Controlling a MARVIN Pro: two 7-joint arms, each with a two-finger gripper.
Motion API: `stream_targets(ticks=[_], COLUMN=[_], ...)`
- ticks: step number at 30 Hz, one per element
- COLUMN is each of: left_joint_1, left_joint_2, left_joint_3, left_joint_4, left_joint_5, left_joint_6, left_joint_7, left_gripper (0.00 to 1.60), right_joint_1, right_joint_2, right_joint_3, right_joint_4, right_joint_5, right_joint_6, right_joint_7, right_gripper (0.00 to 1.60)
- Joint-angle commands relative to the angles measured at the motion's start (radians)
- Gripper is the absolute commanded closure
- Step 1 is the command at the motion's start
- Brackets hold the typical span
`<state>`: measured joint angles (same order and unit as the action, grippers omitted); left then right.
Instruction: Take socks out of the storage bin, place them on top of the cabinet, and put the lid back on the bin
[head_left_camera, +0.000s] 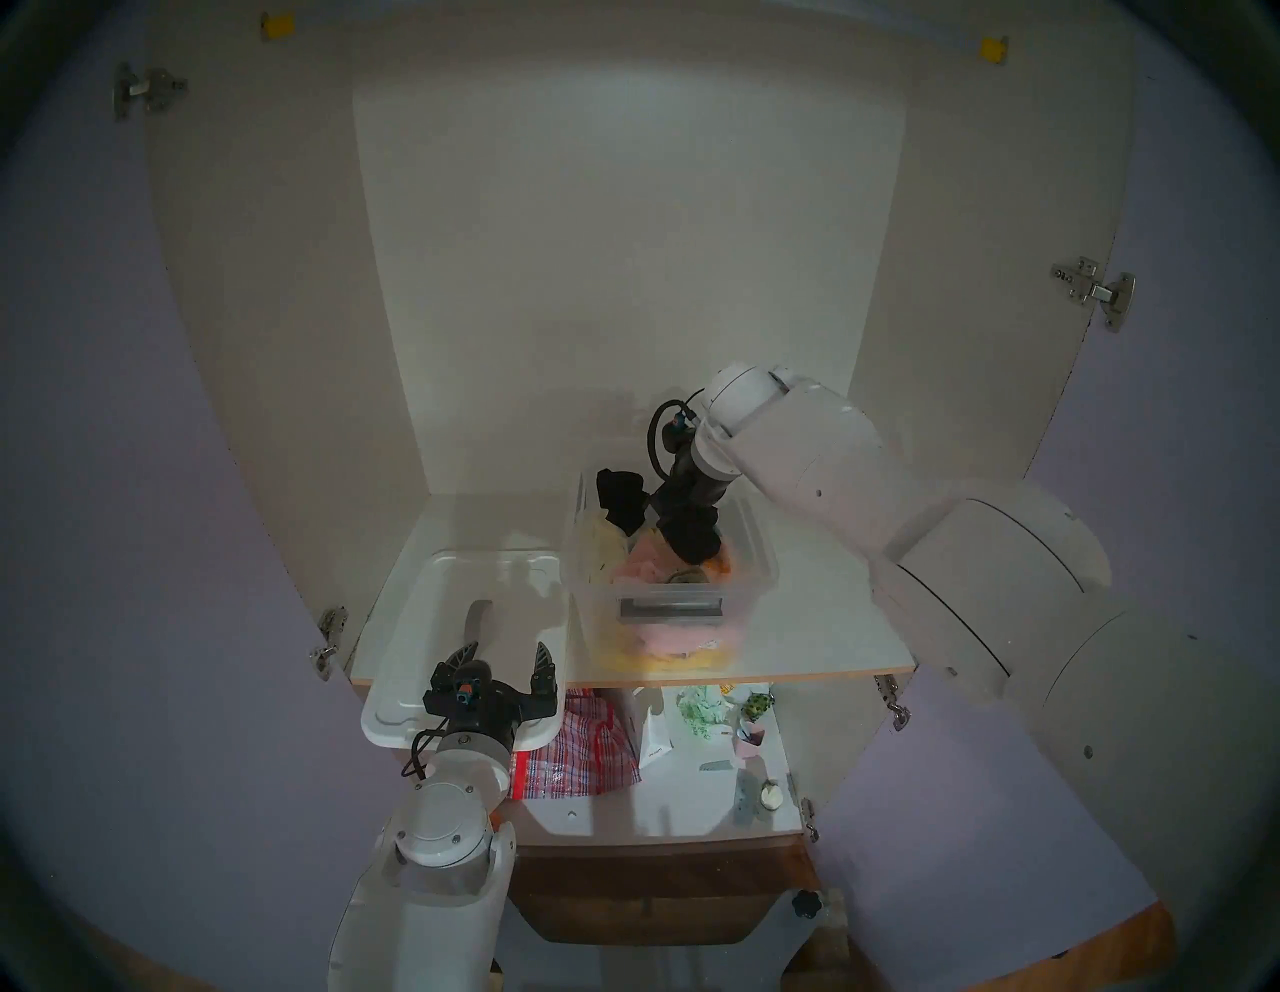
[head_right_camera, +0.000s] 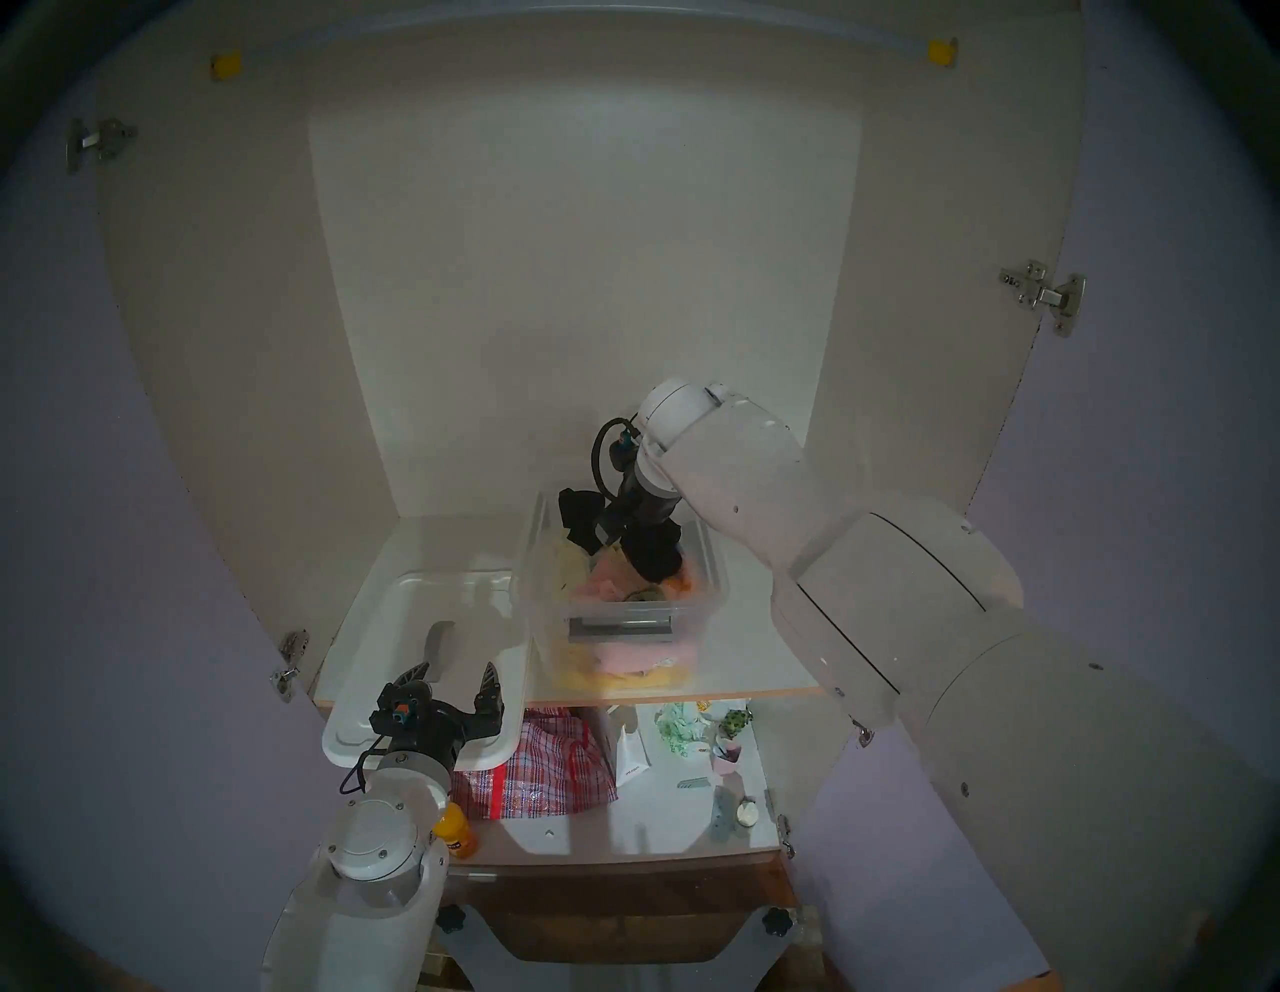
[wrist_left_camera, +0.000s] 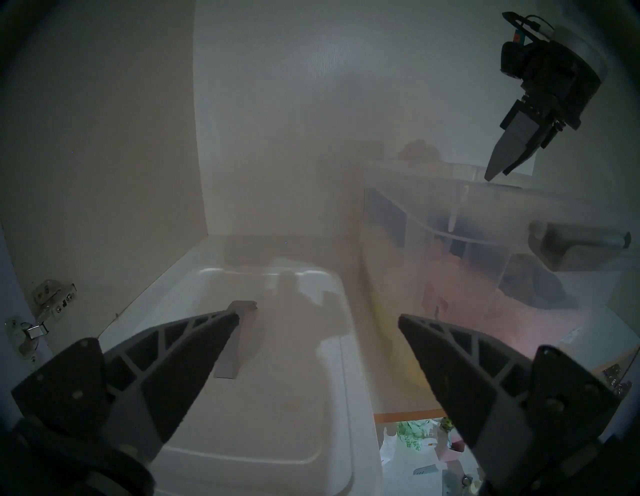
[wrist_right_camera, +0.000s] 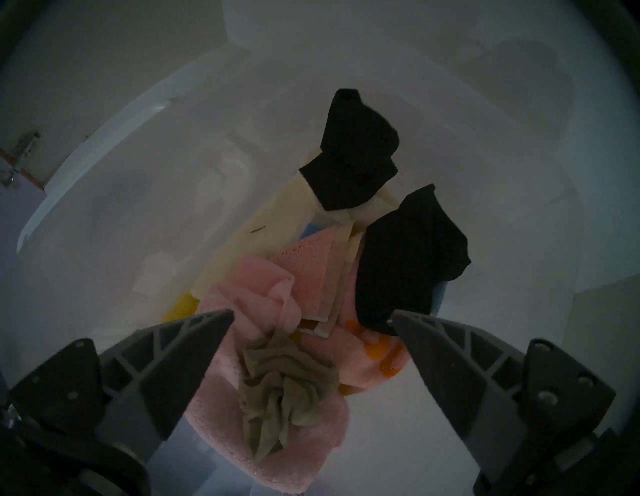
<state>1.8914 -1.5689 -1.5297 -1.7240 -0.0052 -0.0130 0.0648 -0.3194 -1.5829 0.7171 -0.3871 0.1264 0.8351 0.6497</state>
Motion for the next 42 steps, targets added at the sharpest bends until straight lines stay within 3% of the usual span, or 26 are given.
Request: stream_targets(ticks=[1, 20, 42], left_joint_1=[-0.013, -0.015, -0.017], left_joint_2=[0.000, 0.000, 0.001], left_joint_3=[0.003, 0.005, 0.007], left_joint_4=[-0.024, -0.021, -0.018], left_joint_5=[0.000, 0.000, 0.000], left_joint_6=[-0.008, -0.008, -0.008], left_joint_7=[-0.002, 0.002, 0.008], left_gripper=[0.00, 0.00, 0.00], right_joint_1=[0.035, 0.010, -0.003], right_joint_2=[-0.016, -0.051, -0.049], right_joint_3=[-0.006, -0.101, -0.156], right_joint_4=[0.015, 0.094, 0.141], right_joint_5=[0.005, -0.044, -0.084], right_joint_6=[-0.015, -0.044, -0.113], right_joint_7=[0.041, 0.120, 0.182], right_gripper=[0.00, 0.00, 0.00])
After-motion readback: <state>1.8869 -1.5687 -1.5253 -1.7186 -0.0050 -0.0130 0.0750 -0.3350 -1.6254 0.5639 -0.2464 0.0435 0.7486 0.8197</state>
